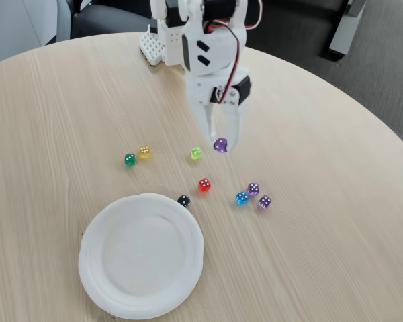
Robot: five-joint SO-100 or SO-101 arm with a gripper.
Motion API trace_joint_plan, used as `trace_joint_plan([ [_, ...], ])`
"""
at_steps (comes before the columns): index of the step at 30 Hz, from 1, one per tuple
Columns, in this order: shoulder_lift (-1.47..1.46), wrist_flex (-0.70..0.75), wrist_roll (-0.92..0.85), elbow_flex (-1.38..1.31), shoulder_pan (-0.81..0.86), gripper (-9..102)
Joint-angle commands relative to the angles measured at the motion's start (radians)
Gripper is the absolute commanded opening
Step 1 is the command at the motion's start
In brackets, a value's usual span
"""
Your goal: Pick a purple dice and put it in the plate.
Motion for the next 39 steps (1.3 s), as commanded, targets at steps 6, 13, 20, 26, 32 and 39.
trace_joint_plan([
  [6, 0.077, -0.192, -0.175, 0.144, 0.052, 0],
  [13, 0.242, -0.299, -0.325, 0.267, 0.17, 0],
  [20, 0.319, -0.311, -0.419, 0.387, 0.232, 0],
  [26, 0.327, -0.393, -0.485, 0.474, 0.233, 0],
  [32, 0.311, -0.512, -0.454, 0.479, 0.233, 0],
  [39, 0.129, -0.561, -0.377, 0.462, 0.233, 0],
])
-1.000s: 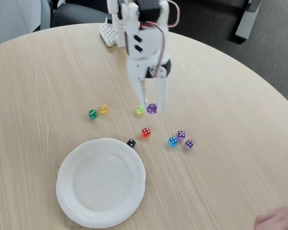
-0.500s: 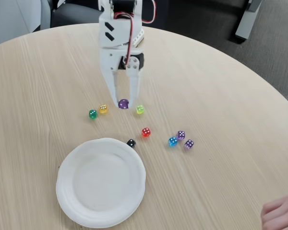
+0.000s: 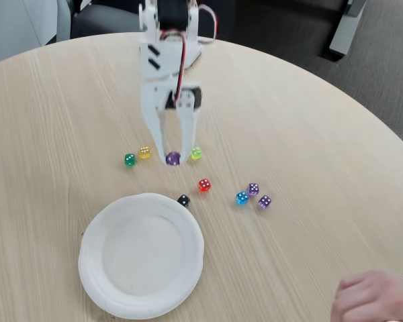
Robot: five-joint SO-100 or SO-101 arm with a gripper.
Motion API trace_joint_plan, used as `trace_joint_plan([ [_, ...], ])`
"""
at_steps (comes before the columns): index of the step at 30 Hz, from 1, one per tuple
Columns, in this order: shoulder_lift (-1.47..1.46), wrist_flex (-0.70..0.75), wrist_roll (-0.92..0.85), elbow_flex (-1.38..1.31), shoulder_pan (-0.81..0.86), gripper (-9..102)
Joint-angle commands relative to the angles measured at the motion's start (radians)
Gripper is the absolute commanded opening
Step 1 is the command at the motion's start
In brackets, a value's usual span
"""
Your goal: Pick a purple dice and put it in the plate.
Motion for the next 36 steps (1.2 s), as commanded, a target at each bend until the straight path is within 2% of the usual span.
trace_joint_plan([
  [1, -0.077, -0.014, 0.018, -0.029, 0.005, 0],
  [7, -0.181, -0.017, 0.067, -0.104, 0.005, 0],
  [16, -0.255, -0.031, -0.124, -0.264, 0.005, 0],
  [21, -0.328, -0.183, -0.261, -0.278, 0.018, 0],
  [28, -0.364, -0.399, -0.351, -0.268, 0.109, 0],
  [34, -0.379, -0.494, -0.434, -0.265, 0.149, 0],
  [36, -0.379, -0.497, -0.465, -0.265, 0.15, 4],
])
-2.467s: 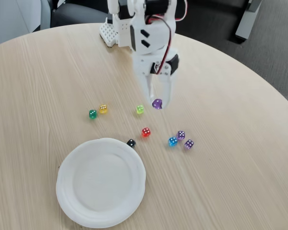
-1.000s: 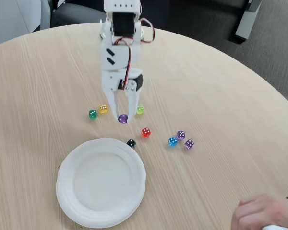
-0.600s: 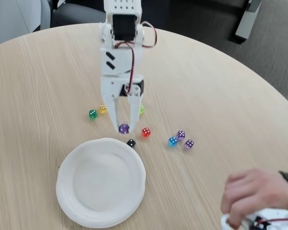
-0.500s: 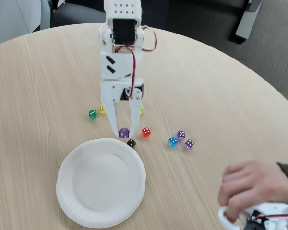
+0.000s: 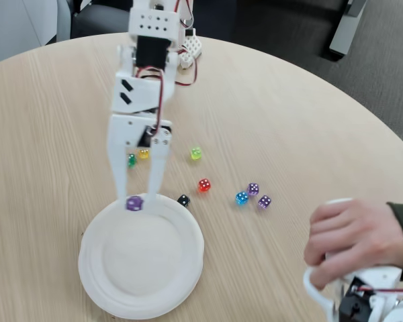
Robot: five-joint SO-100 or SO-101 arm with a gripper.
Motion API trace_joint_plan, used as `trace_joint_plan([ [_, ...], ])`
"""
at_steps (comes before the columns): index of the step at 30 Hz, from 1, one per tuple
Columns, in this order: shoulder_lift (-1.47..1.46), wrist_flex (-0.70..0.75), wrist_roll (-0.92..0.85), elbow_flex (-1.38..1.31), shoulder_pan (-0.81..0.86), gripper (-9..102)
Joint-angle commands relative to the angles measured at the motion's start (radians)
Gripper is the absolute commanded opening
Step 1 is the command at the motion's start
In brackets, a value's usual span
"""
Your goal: Pick a purple dice and put it in the plate.
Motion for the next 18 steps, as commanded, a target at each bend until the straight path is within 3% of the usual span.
trace_joint_plan([
  [1, 0.005, -0.018, -0.026, -0.023, 0.0, 6],
  [8, 0.014, -0.009, 0.003, -0.023, -0.002, 12],
  [9, 0.017, -0.008, 0.006, -0.023, -0.002, 12],
  [11, 0.02, -0.006, 0.023, -0.021, -0.002, 0],
  [18, 0.107, 0.003, 0.156, 0.094, -0.018, 0],
])
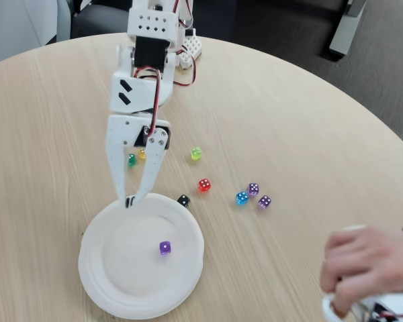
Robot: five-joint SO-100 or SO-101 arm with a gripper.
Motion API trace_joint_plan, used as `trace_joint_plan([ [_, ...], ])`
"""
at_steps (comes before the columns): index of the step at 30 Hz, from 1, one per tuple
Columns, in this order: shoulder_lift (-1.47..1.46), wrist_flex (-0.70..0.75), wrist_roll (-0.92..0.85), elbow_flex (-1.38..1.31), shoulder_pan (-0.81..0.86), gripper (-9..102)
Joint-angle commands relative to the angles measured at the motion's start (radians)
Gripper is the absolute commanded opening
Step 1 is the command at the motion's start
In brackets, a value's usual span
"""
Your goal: Pick a purple dice and put it in the plate.
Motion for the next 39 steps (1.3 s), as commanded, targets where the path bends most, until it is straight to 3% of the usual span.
trace_joint_plan([
  [1, 0.13, 0.002, 0.028, 0.069, -0.008, 0],
  [5, 0.393, 0.075, 0.026, 0.262, -0.008, 0],
  [12, 0.827, 0.405, 0.106, 0.505, -0.035, 0],
  [21, 1.046, 0.811, 0.187, 0.555, -0.13, 0],
  [30, 1.132, 1.088, -0.052, 0.568, -0.156, 0],
  [39, 1.41, 1.201, -0.222, 0.781, -0.141, 0],
])
